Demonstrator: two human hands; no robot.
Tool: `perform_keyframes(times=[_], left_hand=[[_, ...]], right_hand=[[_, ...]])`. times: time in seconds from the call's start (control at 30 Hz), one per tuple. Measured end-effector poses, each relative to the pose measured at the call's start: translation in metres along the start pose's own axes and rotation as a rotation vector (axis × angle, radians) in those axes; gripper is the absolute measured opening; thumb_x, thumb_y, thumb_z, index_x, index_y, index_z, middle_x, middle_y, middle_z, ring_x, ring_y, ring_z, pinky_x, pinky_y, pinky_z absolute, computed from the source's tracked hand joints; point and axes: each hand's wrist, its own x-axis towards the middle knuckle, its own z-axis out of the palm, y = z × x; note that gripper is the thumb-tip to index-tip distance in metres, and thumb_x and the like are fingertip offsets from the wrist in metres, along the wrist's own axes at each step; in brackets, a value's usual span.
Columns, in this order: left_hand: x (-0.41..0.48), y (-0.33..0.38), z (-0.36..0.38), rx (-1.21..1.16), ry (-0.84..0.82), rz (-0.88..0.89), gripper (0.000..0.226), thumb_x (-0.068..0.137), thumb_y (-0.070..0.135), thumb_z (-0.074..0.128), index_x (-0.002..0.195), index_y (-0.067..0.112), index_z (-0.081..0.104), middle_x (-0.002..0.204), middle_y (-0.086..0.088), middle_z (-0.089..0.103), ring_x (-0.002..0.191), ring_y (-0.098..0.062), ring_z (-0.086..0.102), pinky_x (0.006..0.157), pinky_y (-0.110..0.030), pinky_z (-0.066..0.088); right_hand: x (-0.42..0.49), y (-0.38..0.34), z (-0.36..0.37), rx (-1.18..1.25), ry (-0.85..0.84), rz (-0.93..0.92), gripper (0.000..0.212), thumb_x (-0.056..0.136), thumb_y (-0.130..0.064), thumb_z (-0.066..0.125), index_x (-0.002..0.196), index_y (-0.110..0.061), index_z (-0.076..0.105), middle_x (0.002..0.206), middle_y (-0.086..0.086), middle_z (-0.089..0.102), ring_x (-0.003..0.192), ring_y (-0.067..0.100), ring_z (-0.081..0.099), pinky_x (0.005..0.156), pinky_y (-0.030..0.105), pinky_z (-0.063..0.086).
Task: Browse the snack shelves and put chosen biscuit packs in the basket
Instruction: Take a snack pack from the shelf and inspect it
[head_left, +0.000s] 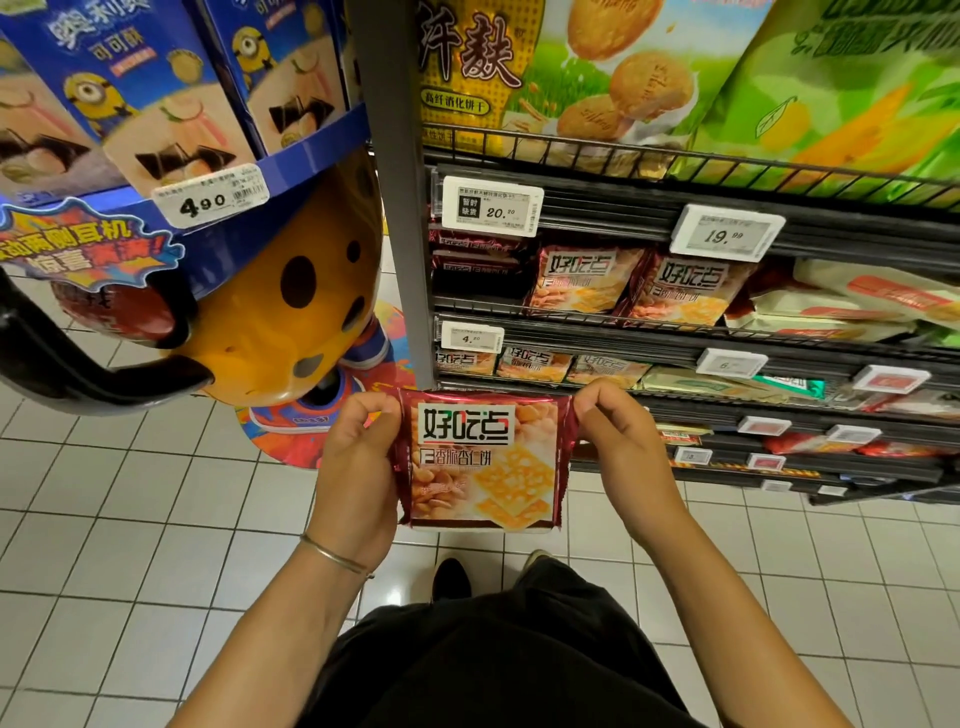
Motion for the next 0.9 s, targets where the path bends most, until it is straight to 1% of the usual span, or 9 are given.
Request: perform_keyframes(times=[0.13, 0.2, 0.3, 0.37, 0.43, 0.5, 0.6, 0.77, 0.9], left_hand=[[0.000, 0.001, 0.004, 0.004, 0.004, -0.014, 0.022, 0.108, 0.019, 0.046, 0.115, 0.000, 0.055, 0.092, -0.012, 0.074, 0.087, -0.030, 0.072, 0.076, -0.042, 0.060], [0.001, 0.003, 0.007, -0.034, 0.004, -0.044, 0.027, 0.108, 0.021, 0.046, 0.121, -0.001, 0.053, 0.092, -0.011, 0.076, 0.088, -0.033, 0.072, 0.078, -0.045, 0.060], [0.001, 0.005, 0.009, -0.100, -0.012, -0.103, 0.030, 0.108, 0.024, 0.047, 0.125, 0.000, 0.053, 0.089, -0.011, 0.077, 0.094, -0.041, 0.064, 0.086, -0.053, 0.052], [0.001, 0.005, 0.008, -0.097, -0.031, -0.111, 0.026, 0.106, 0.023, 0.050, 0.122, 0.004, 0.056, 0.094, -0.013, 0.077, 0.099, -0.045, 0.064, 0.089, -0.055, 0.053], [0.001, 0.008, 0.005, -0.092, -0.074, -0.121, 0.032, 0.103, 0.026, 0.053, 0.124, 0.002, 0.058, 0.111, -0.019, 0.075, 0.111, -0.048, 0.066, 0.099, -0.061, 0.049], [0.003, 0.009, 0.002, -0.073, -0.152, -0.130, 0.034, 0.094, 0.038, 0.058, 0.117, 0.017, 0.072, 0.117, -0.015, 0.075, 0.112, -0.037, 0.070, 0.099, -0.060, 0.052], [0.001, 0.009, -0.001, -0.019, -0.273, -0.132, 0.024, 0.082, 0.045, 0.063, 0.097, 0.036, 0.081, 0.111, -0.003, 0.078, 0.100, -0.024, 0.075, 0.089, -0.047, 0.060], [-0.001, 0.000, -0.010, 0.033, -0.375, -0.146, 0.028, 0.084, 0.040, 0.063, 0.107, 0.033, 0.077, 0.121, -0.003, 0.075, 0.110, -0.025, 0.073, 0.089, -0.048, 0.061], [-0.002, -0.003, -0.009, 0.069, -0.314, -0.099, 0.028, 0.090, 0.036, 0.058, 0.111, 0.033, 0.076, 0.113, -0.001, 0.078, 0.104, -0.023, 0.075, 0.085, -0.045, 0.062]], right_hand=[[0.001, 0.002, 0.004, 0.066, 0.011, 0.054, 0.031, 0.112, -0.016, 0.042, 0.082, -0.017, 0.049, 0.068, -0.023, 0.061, 0.065, -0.007, 0.061, 0.061, 0.012, 0.047], [0.000, 0.003, 0.006, 0.129, -0.018, 0.109, 0.024, 0.111, -0.032, 0.046, 0.095, -0.016, 0.055, 0.082, -0.016, 0.068, 0.076, 0.001, 0.069, 0.069, 0.021, 0.054], [-0.001, 0.005, 0.008, 0.171, -0.112, 0.193, 0.042, 0.096, -0.058, 0.057, 0.117, -0.020, 0.059, 0.099, -0.007, 0.075, 0.091, 0.012, 0.076, 0.074, 0.026, 0.059], [-0.002, 0.005, 0.011, 0.189, -0.123, 0.217, 0.047, 0.093, -0.057, 0.064, 0.126, -0.023, 0.060, 0.107, -0.007, 0.078, 0.097, 0.015, 0.077, 0.075, 0.025, 0.060], [0.000, 0.005, 0.012, 0.272, -0.084, 0.252, 0.042, 0.094, -0.048, 0.061, 0.127, -0.022, 0.062, 0.112, -0.001, 0.078, 0.101, 0.021, 0.077, 0.081, 0.033, 0.060], [0.003, 0.006, 0.013, 0.373, -0.049, 0.309, 0.034, 0.099, -0.039, 0.059, 0.128, -0.022, 0.064, 0.114, 0.003, 0.078, 0.102, 0.025, 0.076, 0.084, 0.040, 0.059], [0.005, 0.005, 0.013, 0.433, -0.034, 0.333, 0.029, 0.104, -0.033, 0.057, 0.130, -0.021, 0.064, 0.116, 0.004, 0.078, 0.105, 0.026, 0.076, 0.084, 0.039, 0.059], [0.012, 0.005, 0.012, 0.491, 0.029, 0.338, 0.025, 0.105, -0.031, 0.056, 0.126, -0.021, 0.067, 0.115, 0.004, 0.078, 0.106, 0.025, 0.076, 0.080, 0.035, 0.060], [0.012, 0.003, 0.014, 0.521, 0.038, 0.347, 0.039, 0.100, -0.041, 0.059, 0.129, -0.015, 0.063, 0.116, 0.004, 0.078, 0.108, 0.024, 0.075, 0.081, 0.035, 0.059]])
